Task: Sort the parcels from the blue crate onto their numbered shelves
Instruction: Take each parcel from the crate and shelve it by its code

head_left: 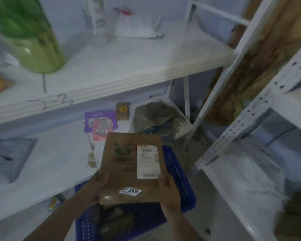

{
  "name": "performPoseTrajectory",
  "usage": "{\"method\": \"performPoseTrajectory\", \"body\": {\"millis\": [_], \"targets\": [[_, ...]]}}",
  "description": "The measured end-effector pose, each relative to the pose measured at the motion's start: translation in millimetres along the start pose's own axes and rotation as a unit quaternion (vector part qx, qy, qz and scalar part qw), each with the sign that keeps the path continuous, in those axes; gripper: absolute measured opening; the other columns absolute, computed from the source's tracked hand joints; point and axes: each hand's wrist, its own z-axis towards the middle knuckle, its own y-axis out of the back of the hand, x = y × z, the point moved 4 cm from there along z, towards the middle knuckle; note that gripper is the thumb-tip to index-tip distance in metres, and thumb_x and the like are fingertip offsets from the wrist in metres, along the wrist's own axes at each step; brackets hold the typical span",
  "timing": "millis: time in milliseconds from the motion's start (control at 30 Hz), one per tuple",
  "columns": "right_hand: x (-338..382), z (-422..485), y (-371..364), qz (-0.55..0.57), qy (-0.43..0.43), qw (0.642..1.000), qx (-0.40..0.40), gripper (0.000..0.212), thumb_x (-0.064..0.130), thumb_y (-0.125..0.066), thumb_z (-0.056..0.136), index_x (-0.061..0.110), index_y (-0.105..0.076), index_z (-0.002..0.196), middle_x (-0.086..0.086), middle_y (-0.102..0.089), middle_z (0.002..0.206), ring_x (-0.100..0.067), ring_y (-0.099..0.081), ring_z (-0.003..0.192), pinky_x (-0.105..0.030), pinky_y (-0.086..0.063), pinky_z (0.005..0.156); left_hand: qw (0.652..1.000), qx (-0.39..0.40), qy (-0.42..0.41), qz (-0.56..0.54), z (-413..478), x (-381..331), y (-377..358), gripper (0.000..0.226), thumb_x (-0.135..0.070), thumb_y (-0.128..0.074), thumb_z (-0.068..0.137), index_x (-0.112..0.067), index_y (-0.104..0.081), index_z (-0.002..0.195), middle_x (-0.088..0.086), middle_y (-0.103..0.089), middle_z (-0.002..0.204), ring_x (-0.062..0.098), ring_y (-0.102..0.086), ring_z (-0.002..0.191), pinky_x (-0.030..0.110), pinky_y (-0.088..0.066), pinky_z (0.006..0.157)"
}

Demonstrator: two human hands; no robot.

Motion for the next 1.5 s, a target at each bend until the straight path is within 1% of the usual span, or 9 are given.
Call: {"method": "performPoseTrajectory", "body": {"millis": [133, 267, 400, 500, 600, 733, 900, 1100, 1500], "targets": [[49.7, -69.8, 52.0, 0.051, 0.086, 0.994, -0.039, 0.054, 0.046, -0.039, 0.098, 0.025, -0.032, 0.147, 0.002, -0.052, 0.139, -0.022, -0.054, 0.121, -0.036, -0.046, 0.095, 0.993, 0.055, -0.103, -0.016, -78.7, -38.0, -4.6, 0.035, -0.022, -0.046, 0.097, -0.025, -0.041, 0.131, 0.0, -0.063, 0.109, 0.013, -0.062, 0.084, 0.024, -0.056, 0.064], [112.6, -163.1, 124.6, 0.037, 0.181, 0.971, -0.153, 0.051, 0.043, -0.04, 0.099, 0.024, -0.034, 0.146, -0.001, -0.051, 0.139, -0.025, -0.052, 0.124, -0.035, -0.04, 0.101, 0.966, 0.138, -0.219, -0.006, -173.0, -97.1, -21.8, 0.038, -0.018, -0.046, 0.096, -0.028, -0.039, 0.133, -0.01, -0.062, 0.104, 0.0, -0.064, 0.082, 0.011, -0.052, 0.056], [190.6, -259.3, 206.7, 0.068, 0.299, 0.922, -0.238, 0.038, 0.031, -0.041, 0.1, 0.024, -0.037, 0.137, -0.002, -0.056, 0.129, -0.022, -0.056, 0.116, -0.034, -0.047, 0.094, 0.926, 0.21, -0.314, 0.009, -268.2, -172.5, -53.2, 0.046, -0.022, -0.047, 0.095, -0.028, -0.035, 0.14, -0.005, -0.056, 0.125, 0.011, -0.057, 0.107, 0.019, -0.05, 0.08], [249.8, -338.0, 282.2, 0.042, 0.359, 0.876, -0.32, 0.037, 0.032, -0.038, 0.101, 0.025, -0.035, 0.137, 0.004, -0.059, 0.116, -0.016, -0.059, 0.099, -0.028, -0.044, 0.081, 0.871, 0.255, -0.419, 0.039, -358.3, -247.6, -85.9, 0.046, -0.021, -0.044, 0.096, -0.026, -0.034, 0.14, -0.003, -0.054, 0.132, 0.008, -0.056, 0.111, 0.017, -0.051, 0.082], [306.8, -412.0, 347.9, 0.019, 0.435, 0.824, -0.361, 0.035, 0.03, -0.037, 0.101, 0.019, -0.036, 0.135, 0.006, -0.059, 0.115, -0.016, -0.06, 0.105, -0.032, -0.047, 0.089, 0.806, 0.277, -0.52, 0.05, -446.4, -319.7, -111.8, 0.05, -0.016, -0.04, 0.098, -0.025, -0.027, 0.145, -0.01, -0.056, 0.125, -0.004, -0.057, 0.104, 0.01, -0.05, 0.081], [362.5, -485.0, 413.0, -0.019, 0.49, 0.776, -0.396, 0.043, 0.033, -0.036, 0.101, 0.022, -0.026, 0.142, 0.007, -0.055, 0.123, -0.014, -0.055, 0.108, -0.031, -0.044, 0.088, 0.737, 0.271, -0.618, 0.04, -542.5, -388.8, -133.6, 0.056, -0.013, -0.042, 0.098, -0.021, -0.02, 0.149, 0.0, -0.043, 0.144, 0.014, -0.043, 0.131, 0.026, -0.037, 0.106], [387.4, -548.8, 476.0, -0.014, 0.524, 0.732, -0.435, 0.047, 0.021, -0.043, 0.1, 0.018, -0.027, 0.144, 0.001, -0.055, 0.134, -0.017, -0.055, 0.115, -0.019, -0.045, 0.085, 0.674, 0.23, -0.701, 0.036, -622.8, -420.6, -166.3, 0.055, -0.015, -0.044, 0.098, -0.019, -0.023, 0.148, -0.002, -0.046, 0.138, 0.01, -0.045, 0.123, 0.022, -0.038, 0.099], [371.1, -588.3, 532.3, 0.005, 0.504, 0.72, -0.478, 0.043, 0.015, -0.044, 0.1, 0.016, -0.031, 0.14, -0.003, -0.057, 0.132, -0.024, -0.054, 0.121, -0.031, -0.042, 0.091, 0.649, 0.214, -0.721, 0.109, -664.0, -402.7, -221.5, 0.063, -0.018, -0.05, 0.095, -0.016, -0.017, 0.149, 0.001, -0.04, 0.146, 0.02, -0.04, 0.133, 0.039, -0.033, 0.112], [338.6, -603.0, 618.3, -0.099, 0.444, 0.764, -0.458, 0.059, 0.013, -0.049, 0.097, 0.016, -0.018, 0.147, -0.003, -0.053, 0.138, -0.027, -0.051, 0.126, -0.033, -0.039, 0.099, 0.636, 0.189, -0.721, 0.201, -692.0, -401.9, -294.4, 0.075, -0.015, -0.063, 0.088, -0.017, -0.017, 0.147, 0.002, -0.044, 0.143, 0.018, -0.042, 0.129, 0.026, -0.034, 0.1]]}}
